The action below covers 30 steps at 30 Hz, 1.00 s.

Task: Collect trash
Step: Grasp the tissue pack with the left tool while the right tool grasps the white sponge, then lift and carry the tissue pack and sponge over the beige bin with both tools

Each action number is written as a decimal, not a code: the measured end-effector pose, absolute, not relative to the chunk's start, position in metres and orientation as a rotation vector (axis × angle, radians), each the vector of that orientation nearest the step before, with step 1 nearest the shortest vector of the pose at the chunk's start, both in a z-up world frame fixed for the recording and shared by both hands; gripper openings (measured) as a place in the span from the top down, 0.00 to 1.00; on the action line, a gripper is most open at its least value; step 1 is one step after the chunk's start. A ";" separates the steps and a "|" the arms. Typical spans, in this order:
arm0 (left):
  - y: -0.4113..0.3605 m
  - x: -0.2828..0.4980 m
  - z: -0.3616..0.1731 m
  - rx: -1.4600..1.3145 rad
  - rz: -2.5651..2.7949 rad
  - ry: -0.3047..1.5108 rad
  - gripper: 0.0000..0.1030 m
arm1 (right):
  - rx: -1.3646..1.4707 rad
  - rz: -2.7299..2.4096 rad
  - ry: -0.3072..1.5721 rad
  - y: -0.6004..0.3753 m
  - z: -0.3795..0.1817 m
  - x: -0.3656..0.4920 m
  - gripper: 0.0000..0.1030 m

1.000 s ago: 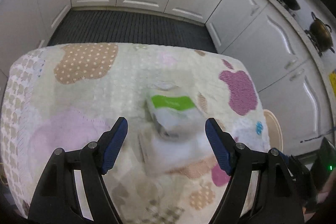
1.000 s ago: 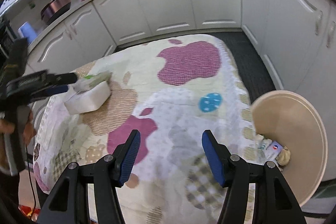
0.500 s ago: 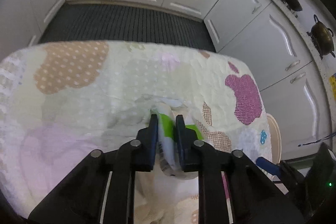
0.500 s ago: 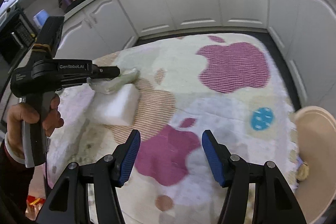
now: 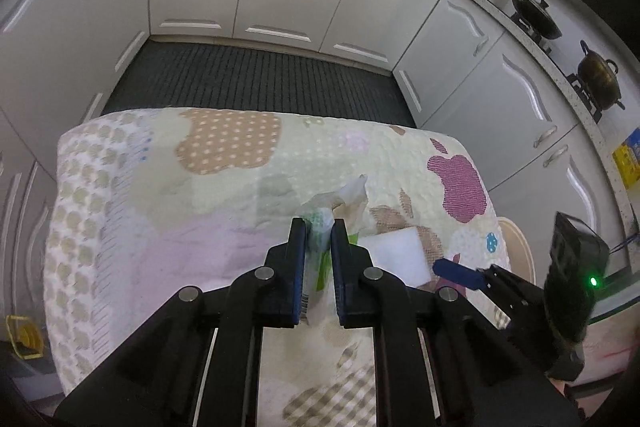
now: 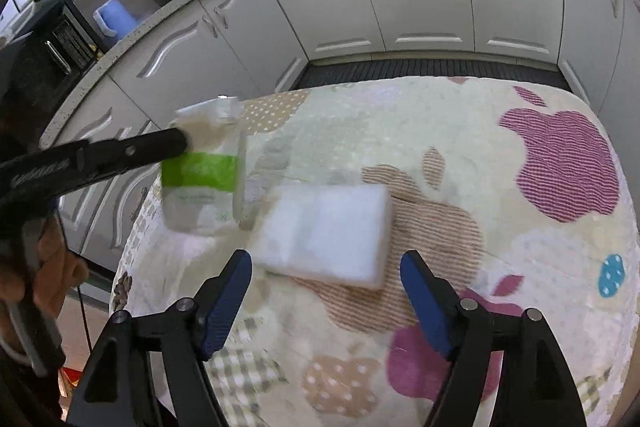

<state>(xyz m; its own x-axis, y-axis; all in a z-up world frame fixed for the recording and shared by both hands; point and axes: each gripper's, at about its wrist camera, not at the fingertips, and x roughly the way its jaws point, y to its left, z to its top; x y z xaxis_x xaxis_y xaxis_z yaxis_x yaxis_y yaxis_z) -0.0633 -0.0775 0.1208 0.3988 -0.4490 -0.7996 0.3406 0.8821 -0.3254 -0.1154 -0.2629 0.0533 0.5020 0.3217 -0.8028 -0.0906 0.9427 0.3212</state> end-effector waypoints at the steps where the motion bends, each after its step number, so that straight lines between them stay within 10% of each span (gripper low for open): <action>1: -0.072 -0.065 0.122 -0.121 -0.498 1.045 0.91 | 0.250 0.249 1.023 -0.259 0.053 -0.113 0.27; 9: -0.032 -0.075 0.124 -0.129 -0.449 1.024 0.91 | 0.127 0.175 1.052 -0.227 0.047 -0.092 0.08; 30: -0.035 -0.093 0.120 -0.149 -0.508 1.033 0.91 | 0.104 0.154 0.974 -0.243 0.073 -0.125 0.13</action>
<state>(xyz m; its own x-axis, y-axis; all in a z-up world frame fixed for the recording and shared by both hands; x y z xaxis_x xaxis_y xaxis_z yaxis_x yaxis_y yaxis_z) -0.0933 -0.0350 0.1202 0.4082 -0.4701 -0.7825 0.3331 0.8748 -0.3518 -0.1251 -0.2427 0.0732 0.5525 0.1766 -0.8146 -0.0832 0.9841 0.1569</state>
